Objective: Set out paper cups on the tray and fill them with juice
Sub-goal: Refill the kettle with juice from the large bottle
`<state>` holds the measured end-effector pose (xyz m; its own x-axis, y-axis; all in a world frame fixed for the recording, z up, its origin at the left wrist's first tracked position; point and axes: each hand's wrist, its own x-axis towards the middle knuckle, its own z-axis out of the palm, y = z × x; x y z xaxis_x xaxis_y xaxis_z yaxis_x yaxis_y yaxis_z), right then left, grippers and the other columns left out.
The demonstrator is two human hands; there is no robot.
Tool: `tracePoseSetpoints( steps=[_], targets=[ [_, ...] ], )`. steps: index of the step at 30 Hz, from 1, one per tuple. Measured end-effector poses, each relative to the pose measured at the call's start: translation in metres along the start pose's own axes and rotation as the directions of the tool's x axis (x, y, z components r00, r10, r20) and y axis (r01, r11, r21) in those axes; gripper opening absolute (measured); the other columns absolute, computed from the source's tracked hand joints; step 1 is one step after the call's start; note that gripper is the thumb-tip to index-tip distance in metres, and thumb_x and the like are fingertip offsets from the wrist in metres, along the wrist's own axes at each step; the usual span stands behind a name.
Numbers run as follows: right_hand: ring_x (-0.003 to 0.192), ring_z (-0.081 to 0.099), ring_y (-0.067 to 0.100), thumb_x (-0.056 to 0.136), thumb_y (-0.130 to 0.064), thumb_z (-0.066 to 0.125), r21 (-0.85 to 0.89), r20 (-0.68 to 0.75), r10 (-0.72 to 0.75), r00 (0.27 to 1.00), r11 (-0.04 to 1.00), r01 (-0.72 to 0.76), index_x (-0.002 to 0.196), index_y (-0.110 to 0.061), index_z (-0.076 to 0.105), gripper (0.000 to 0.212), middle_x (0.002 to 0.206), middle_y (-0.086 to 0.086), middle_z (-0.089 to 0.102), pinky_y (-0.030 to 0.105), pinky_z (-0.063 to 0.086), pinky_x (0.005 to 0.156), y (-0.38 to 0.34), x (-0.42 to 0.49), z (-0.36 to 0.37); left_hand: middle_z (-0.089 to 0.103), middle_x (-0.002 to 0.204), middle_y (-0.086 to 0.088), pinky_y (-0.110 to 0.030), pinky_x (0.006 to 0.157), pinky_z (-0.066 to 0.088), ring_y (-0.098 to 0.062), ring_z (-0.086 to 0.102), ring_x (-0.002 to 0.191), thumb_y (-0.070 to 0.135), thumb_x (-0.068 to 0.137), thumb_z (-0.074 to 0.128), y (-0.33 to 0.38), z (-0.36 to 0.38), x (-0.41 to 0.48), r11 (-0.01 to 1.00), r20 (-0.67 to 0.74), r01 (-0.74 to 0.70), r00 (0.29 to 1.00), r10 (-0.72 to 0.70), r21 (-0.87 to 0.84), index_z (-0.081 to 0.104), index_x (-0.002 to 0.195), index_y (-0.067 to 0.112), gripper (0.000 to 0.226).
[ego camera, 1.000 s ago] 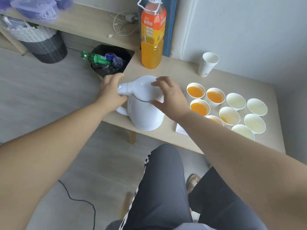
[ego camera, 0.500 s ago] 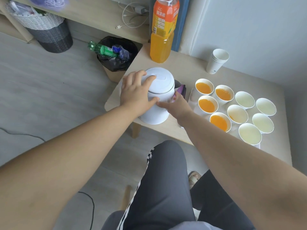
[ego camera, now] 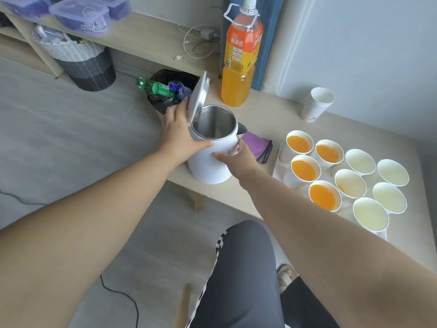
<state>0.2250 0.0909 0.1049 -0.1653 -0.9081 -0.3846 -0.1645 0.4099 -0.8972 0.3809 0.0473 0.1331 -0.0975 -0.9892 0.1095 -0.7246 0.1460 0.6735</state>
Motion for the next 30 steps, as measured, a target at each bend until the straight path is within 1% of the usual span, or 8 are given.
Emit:
tracePoseSetpoints(
  steps=[5,11,14,17,21,23,28,30],
  targets=[
    [0.105,0.049,0.018,0.083,-0.017,0.073,-0.003,0.051,0.016,0.999,1.0,-0.015,0.132,-0.012,0.042,0.058,0.117,0.0,0.052,0.029,0.039,0.083,-0.008,0.015,0.006,0.032,0.141,-0.01,-0.033,0.113,0.026,-0.021,0.029,0.137,0.027,0.059,0.089,-0.008,-0.008,0.021,1.0,0.022,0.027,0.999,-0.026,-0.015,0.035,0.142,0.014,0.1],
    [0.102,0.046,0.017,0.089,-0.011,0.065,-0.051,0.134,0.048,0.99,0.998,-0.042,0.136,-0.014,0.041,0.053,0.098,-0.012,0.049,0.031,0.043,0.09,-0.018,0.013,-0.007,0.033,0.141,-0.007,-0.028,0.109,0.029,-0.018,0.033,0.133,0.023,0.063,0.086,-0.013,-0.015,0.026,0.998,0.068,0.031,0.997,-0.027,-0.055,0.038,0.14,0.017,0.091],
    [0.108,0.052,0.024,0.09,-0.015,0.065,-0.115,0.124,0.104,0.987,0.989,-0.09,0.142,-0.012,0.036,0.059,0.114,0.001,0.05,0.037,0.047,0.094,-0.02,0.012,-0.018,0.037,0.142,-0.007,-0.025,0.107,0.029,-0.015,0.033,0.132,0.01,0.071,0.075,-0.017,-0.023,0.025,0.994,0.1,0.03,0.995,-0.02,-0.104,0.039,0.141,0.017,0.079],
    [0.097,0.059,0.025,0.087,-0.018,0.066,-0.103,0.009,0.127,0.992,0.987,-0.125,0.14,-0.013,0.041,0.059,0.121,0.007,0.055,0.037,0.055,0.078,-0.027,0.022,-0.035,0.047,0.136,-0.008,-0.037,0.109,0.037,-0.019,0.045,0.127,0.002,0.075,0.06,-0.014,-0.038,0.023,0.966,0.052,0.021,0.999,-0.008,-0.258,0.048,0.128,0.016,0.057],
    [0.091,0.061,0.022,0.09,-0.015,0.063,-0.014,-0.059,0.02,0.998,1.0,-0.02,0.134,-0.011,0.048,0.046,0.128,0.009,0.056,0.032,0.051,0.077,-0.063,0.047,-0.063,0.06,0.116,-0.003,-0.01,0.088,0.042,-0.013,0.054,0.107,-0.011,0.083,0.045,0.02,-0.061,0.041,0.952,-0.141,-0.01,0.989,-0.035,-0.306,0.059,0.111,0.011,0.039],
    [0.092,0.06,0.02,0.092,-0.016,0.062,-0.066,-0.04,-0.039,0.998,0.997,0.037,0.136,-0.011,0.045,0.047,0.128,0.008,0.056,0.033,0.052,0.08,-0.087,0.059,-0.072,0.062,0.106,-0.002,-0.008,0.079,0.041,-0.013,0.055,0.099,-0.009,0.084,0.045,0.043,-0.068,0.06,0.951,-0.181,-0.021,0.983,-0.037,-0.308,0.062,0.105,0.013,0.035],
    [0.096,0.06,0.022,0.092,-0.022,0.063,-0.198,-0.018,-0.143,0.99,0.971,0.137,0.14,-0.015,0.039,0.054,0.133,0.007,0.052,0.027,0.053,0.068,-0.15,0.105,-0.09,0.059,0.12,-0.002,-0.025,0.087,0.041,-0.019,0.056,0.108,0.011,0.086,0.057,0.092,-0.058,0.14,0.985,-0.097,0.096,0.989,-0.11,-0.143,0.058,0.118,0.016,0.033],
    [0.107,0.059,0.026,0.092,-0.025,0.062,-0.263,-0.027,-0.195,0.981,0.948,0.181,0.142,-0.017,0.038,0.056,0.137,0.006,0.05,0.034,0.055,0.082,-0.167,0.125,-0.095,0.052,0.133,-0.006,-0.03,0.093,0.042,-0.024,0.052,0.117,0.018,0.083,0.065,0.106,-0.046,0.171,0.979,0.004,0.186,0.983,-0.186,-0.082,0.048,0.132,0.015,0.051]
  ],
)
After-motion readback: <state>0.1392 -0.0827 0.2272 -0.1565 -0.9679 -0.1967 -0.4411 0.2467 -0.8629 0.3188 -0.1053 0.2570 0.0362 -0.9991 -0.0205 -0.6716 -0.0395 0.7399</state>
